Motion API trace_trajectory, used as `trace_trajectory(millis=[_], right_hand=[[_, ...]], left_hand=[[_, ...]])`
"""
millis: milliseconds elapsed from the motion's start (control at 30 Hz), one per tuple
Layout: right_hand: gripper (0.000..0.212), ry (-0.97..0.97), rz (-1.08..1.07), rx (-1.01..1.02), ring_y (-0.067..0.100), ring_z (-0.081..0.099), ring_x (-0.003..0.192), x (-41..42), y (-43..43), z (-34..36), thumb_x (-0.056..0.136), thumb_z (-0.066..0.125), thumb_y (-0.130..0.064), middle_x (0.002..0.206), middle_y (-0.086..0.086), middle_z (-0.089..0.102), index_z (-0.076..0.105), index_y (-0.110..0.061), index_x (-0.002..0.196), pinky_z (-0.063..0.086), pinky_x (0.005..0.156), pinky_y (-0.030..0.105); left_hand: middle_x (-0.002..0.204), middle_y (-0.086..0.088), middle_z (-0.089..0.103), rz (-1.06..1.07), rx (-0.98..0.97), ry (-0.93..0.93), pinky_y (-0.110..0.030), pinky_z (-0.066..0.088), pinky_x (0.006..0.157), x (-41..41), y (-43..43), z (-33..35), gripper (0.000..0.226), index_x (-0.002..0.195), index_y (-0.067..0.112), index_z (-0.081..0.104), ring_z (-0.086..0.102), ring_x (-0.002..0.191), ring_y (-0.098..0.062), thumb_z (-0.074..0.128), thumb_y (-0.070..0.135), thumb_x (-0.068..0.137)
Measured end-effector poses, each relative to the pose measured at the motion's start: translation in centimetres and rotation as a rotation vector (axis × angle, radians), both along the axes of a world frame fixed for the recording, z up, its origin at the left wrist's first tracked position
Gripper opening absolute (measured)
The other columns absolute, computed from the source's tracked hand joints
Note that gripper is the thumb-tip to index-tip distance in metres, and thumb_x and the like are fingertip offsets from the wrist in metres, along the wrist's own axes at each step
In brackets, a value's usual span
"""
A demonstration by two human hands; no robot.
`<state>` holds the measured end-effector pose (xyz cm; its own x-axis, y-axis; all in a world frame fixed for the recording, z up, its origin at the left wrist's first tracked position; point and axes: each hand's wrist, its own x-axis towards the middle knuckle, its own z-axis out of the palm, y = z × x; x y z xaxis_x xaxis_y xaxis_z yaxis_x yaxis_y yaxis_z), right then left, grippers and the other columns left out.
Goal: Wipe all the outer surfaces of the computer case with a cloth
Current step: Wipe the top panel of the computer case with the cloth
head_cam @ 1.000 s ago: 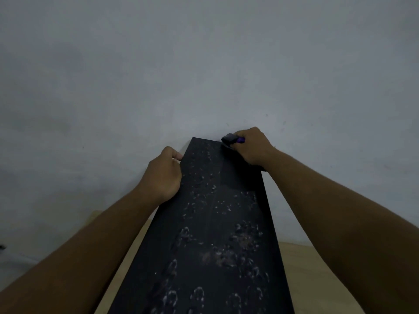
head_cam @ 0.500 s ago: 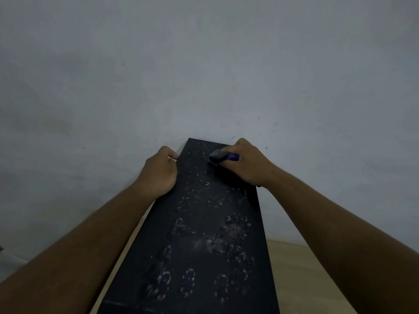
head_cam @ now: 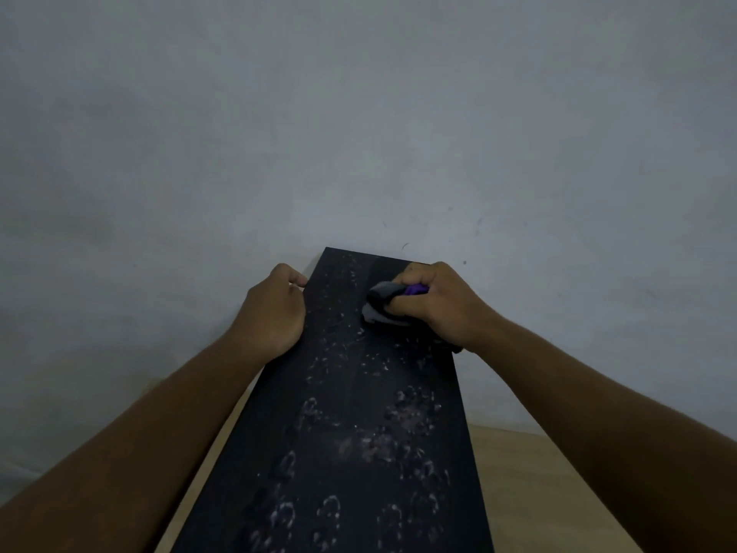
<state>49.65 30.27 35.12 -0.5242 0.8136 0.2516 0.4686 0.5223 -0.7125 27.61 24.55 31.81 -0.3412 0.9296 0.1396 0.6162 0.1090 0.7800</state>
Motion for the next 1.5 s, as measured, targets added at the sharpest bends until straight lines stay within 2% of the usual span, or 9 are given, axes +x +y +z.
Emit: trace_trajectory(millis=[67,233,567,700,800,900,1233,1367,1500], right_hand=[[0.007,-0.003,-0.029,0.002,0.026,0.063,0.075,-0.2,0.8,0.2,0.084,0.070,-0.010,0.085,0.013,0.065,0.075,-0.009,0.079,0.051,0.069,0.035],[0.019,-0.040,-0.171,0.043,0.015,0.057,0.055,-1.1,4.3,0.0,0.085,0.069,-0.016,0.071,0.020,0.066,0.070,0.001,0.077,0.047,0.053,0.025],[0.025,-0.346,-0.314,0.265,0.024,0.050,0.065,-5.1,9.8,0.1,0.090,0.058,-0.012,0.073,0.010,0.049,0.057,-0.003,0.067,0.033,0.051,0.027],[0.027,-0.402,-0.296,0.278,0.024,0.050,0.075,-5.7,10.5,-0.1,0.094,0.054,-0.012,0.096,0.012,0.052,0.052,-0.012,0.067,0.034,0.065,0.026],[0.016,-0.368,-0.221,0.246,0.021,0.052,0.084,-5.4,9.6,-0.4,0.097,0.058,-0.019,0.109,0.012,0.053,0.070,-0.009,0.098,0.037,0.073,0.025],[0.022,-0.302,-0.099,0.196,0.015,0.050,0.083,-4.9,7.6,-0.2,0.096,0.062,-0.024,0.102,0.008,0.053,0.072,-0.022,0.115,0.038,0.075,0.023],[0.017,-0.279,0.091,0.138,0.007,0.053,0.087,-3.2,0.3,1.2,0.093,0.067,-0.026,0.093,-0.006,0.050,0.075,-0.024,0.108,0.040,0.077,0.012],[0.014,-0.245,0.160,0.082,0.014,0.053,0.096,-2.4,-1.6,0.7,0.089,0.071,-0.025,0.097,-0.002,0.051,0.072,-0.036,0.097,0.042,0.089,0.027],[0.016,-0.197,0.190,0.063,0.015,0.056,0.095,-2.0,-2.0,0.8,0.089,0.072,-0.024,0.097,-0.001,0.054,0.071,-0.039,0.094,0.046,0.090,0.031]], left_hand=[[0.123,-0.010,0.061,-0.003,-0.001,0.001,-0.023,0.037,0.060,0.1,0.1,0.0,0.029,0.127,0.015,0.051,0.058,0.090,-0.020,0.029,0.015,0.109],[0.113,-0.010,0.062,0.001,0.009,0.013,-0.022,0.035,0.058,0.0,0.3,-0.2,0.028,0.125,0.014,0.051,0.055,0.079,-0.013,0.029,0.013,0.108],[0.100,-0.007,0.059,0.008,0.012,-0.005,-0.022,0.037,0.058,-0.3,0.5,-0.3,0.026,0.123,0.014,0.051,0.054,0.079,-0.013,0.031,0.010,0.107],[0.103,-0.008,0.059,0.005,0.017,-0.008,-0.026,0.040,0.063,-0.1,0.4,0.0,0.025,0.120,0.014,0.051,0.056,0.086,-0.018,0.032,0.008,0.106],[0.104,-0.008,0.059,0.002,0.015,-0.011,-0.028,0.040,0.065,0.0,0.1,0.1,0.024,0.119,0.015,0.051,0.056,0.086,-0.018,0.032,0.009,0.106],[0.104,-0.008,0.060,0.001,0.019,-0.022,-0.024,0.040,0.060,-0.1,-0.1,0.2,0.025,0.119,0.016,0.052,0.055,0.081,-0.015,0.032,0.010,0.105],[0.121,-0.013,0.061,0.015,0.000,0.029,-0.027,0.038,0.068,0.2,-0.8,0.6,0.030,0.127,0.011,0.055,0.056,0.089,-0.018,0.033,0.011,0.106],[0.121,-0.011,0.060,0.020,-0.001,0.043,-0.027,0.039,0.071,0.4,-0.9,0.4,0.030,0.125,0.012,0.055,0.055,0.089,-0.018,0.032,0.012,0.106],[0.117,-0.012,0.061,0.020,-0.002,0.063,-0.028,0.037,0.071,0.5,-0.8,0.3,0.029,0.124,0.011,0.054,0.056,0.093,-0.021,0.031,0.012,0.107]])
